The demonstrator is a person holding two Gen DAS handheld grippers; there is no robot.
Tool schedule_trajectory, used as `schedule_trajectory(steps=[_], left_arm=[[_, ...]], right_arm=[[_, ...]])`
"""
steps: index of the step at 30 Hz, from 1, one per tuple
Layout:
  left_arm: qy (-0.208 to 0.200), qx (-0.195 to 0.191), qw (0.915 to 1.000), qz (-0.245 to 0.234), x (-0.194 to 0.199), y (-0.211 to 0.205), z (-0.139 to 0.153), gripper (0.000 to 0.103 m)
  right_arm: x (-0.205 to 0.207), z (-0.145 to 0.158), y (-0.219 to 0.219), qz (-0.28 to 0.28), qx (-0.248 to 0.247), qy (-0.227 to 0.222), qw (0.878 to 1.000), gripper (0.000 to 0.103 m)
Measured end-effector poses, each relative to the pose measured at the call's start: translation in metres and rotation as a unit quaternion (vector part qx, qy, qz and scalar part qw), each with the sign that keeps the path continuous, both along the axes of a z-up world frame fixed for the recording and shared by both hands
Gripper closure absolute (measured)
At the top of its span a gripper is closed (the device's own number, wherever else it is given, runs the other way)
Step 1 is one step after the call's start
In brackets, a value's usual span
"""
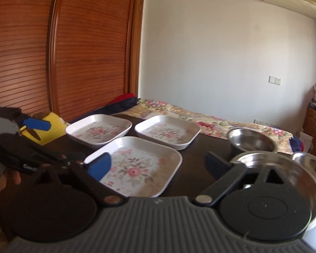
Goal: Organize plates and bowls
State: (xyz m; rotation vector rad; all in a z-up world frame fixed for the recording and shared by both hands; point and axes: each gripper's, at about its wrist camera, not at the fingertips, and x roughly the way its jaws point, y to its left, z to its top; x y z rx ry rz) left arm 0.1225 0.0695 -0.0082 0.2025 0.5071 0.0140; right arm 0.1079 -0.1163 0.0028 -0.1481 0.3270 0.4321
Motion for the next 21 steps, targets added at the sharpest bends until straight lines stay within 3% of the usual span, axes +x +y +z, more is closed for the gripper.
schedule_trajectory(steps=[9, 17, 21], left_arm=[[0.014, -0.038, 0.9987, -0.032, 0.017, 0.012, -0.006, 0.010], [0.036, -0.071, 0.9949, -0.062, 0.029, 0.013, -0.012, 0.039], [0.042, -0.083, 0.9930, -0.073, 0.033, 0.011, -0.014, 0.048]], right_arm=[[0.019, -0.013, 0.013, 0.008, -0.019, 0.036, 0.999, 0.018], [0.029, -0.022, 0.015, 0.004, -0.017, 0.068, 0.997, 0.029], [0.035, -0.025, 0.014, -0.001, -0.013, 0.084, 0.996, 0.039]])
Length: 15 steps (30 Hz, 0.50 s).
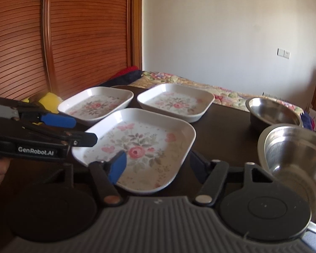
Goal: Organize plates and bowls
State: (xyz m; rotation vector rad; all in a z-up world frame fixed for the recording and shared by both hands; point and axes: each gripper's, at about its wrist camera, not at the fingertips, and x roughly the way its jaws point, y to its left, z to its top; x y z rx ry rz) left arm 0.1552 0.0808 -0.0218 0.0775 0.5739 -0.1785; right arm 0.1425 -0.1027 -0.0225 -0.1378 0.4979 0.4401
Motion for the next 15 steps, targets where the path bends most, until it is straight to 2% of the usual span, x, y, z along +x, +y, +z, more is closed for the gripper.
schedule_trajectory(steps=[5, 8, 13, 15], left_arm=[[0.012, -0.013, 0.9998, -0.004, 0.003, 0.001, -0.001, 0.062], [0.019, -0.017, 0.9997, -0.005, 0.005, 0.002, -0.003, 0.066], [0.025, -0.022, 0.9994, -0.006, 0.009, 0.001, -0.006, 0.068], [0.028, -0.024, 0.9993, -0.007, 0.010, -0.001, -0.006, 0.071]], right_arm=[[0.004, -0.003, 0.001, -0.003, -0.001, 0.009, 1.000, 0.044], [0.007, -0.004, 0.000, -0.005, 0.005, 0.017, 1.000, 0.048], [0.011, -0.005, -0.004, -0.010, 0.012, 0.028, 0.999, 0.051], [0.013, -0.006, -0.004, -0.012, 0.012, 0.031, 0.999, 0.056]])
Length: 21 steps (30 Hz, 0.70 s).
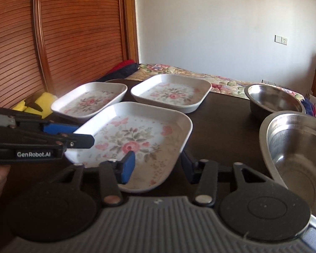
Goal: Organize plates and bowls
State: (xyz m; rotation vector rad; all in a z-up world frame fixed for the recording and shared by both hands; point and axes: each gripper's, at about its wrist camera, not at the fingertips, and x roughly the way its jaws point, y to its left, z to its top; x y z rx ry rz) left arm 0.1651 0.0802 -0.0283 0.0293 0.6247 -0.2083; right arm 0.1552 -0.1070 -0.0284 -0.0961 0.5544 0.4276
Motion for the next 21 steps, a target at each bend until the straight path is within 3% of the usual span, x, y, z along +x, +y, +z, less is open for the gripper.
schedule_trajectory(steps=[8, 21], left_arm=[[0.005, 0.001, 0.9999, 0.009, 0.003, 0.001, -0.003, 0.083], [0.002, -0.001, 1.0000, 0.009, -0.006, -0.003, -0.002, 0.085]], right_arm=[[0.007, -0.003, -0.003, -0.009, 0.008, 0.016, 1.000, 0.061], [0.004, -0.002, -0.011, -0.013, 0.018, 0.019, 1.000, 0.073]])
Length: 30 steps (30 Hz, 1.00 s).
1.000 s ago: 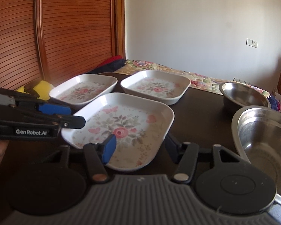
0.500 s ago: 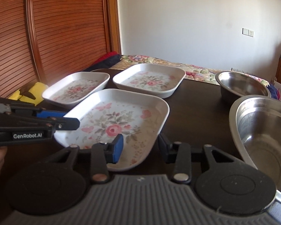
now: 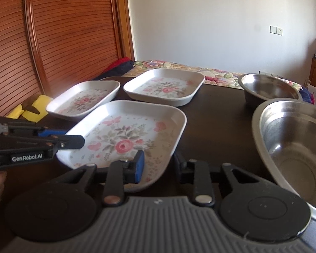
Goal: Organize plates and bowls
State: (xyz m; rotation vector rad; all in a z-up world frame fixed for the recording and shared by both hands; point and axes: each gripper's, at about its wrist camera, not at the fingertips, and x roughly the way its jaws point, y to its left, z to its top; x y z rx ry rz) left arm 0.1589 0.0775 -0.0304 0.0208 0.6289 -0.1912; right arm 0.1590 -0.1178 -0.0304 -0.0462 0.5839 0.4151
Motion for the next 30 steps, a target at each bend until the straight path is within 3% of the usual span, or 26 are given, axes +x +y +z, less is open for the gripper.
schedule_trajectory(steps=[12, 30], left_arm=[[-0.014, 0.002, 0.9999, 0.002, -0.023, -0.011, 0.001, 0.087], [-0.034, 0.010, 0.9994, 0.002, -0.081, -0.011, 0.018, 0.088]], right_arm=[[-0.018, 0.001, -0.018, -0.005, 0.014, -0.011, 1.000, 0.087], [-0.069, 0.010, -0.020, 0.005, 0.015, -0.031, 0.999, 0.087]])
